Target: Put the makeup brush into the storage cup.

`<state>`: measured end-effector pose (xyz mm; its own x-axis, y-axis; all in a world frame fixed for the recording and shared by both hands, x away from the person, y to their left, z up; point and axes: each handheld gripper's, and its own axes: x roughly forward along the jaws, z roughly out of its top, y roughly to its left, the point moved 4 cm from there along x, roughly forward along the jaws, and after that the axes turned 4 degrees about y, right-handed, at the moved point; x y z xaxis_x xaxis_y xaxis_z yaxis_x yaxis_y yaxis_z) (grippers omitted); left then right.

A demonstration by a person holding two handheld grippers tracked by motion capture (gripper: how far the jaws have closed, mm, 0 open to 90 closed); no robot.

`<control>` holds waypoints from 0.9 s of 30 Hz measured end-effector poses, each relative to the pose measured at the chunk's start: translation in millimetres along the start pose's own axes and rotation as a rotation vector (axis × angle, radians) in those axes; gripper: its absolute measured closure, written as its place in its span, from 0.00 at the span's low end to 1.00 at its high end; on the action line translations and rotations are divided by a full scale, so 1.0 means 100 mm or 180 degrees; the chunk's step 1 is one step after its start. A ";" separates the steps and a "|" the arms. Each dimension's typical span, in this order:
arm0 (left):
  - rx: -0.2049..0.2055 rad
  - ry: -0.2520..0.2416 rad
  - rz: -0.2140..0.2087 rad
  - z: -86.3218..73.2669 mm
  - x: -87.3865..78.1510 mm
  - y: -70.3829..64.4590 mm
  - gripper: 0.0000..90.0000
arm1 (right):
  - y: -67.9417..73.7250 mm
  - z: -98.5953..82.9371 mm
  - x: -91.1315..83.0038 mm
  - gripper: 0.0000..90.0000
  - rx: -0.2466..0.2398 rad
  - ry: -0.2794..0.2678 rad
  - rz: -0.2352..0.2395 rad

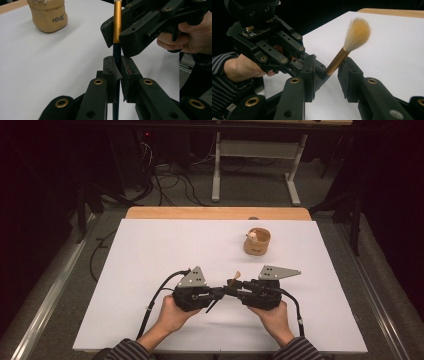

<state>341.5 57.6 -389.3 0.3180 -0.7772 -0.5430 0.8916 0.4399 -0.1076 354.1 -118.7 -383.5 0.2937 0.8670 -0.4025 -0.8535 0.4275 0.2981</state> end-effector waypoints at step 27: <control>-0.0014 -0.0124 -0.0122 0.04 -0.04 -0.04 0.85 | 0.03 0.05 -0.08 0.96 0.0009 -0.0190 0.0177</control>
<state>337.7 56.9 -383.2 0.2959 -0.8104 -0.5057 0.9019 0.4114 -0.1315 351.6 -123.1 -374.9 0.2711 0.9031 -0.3331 -0.8680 0.3789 0.3210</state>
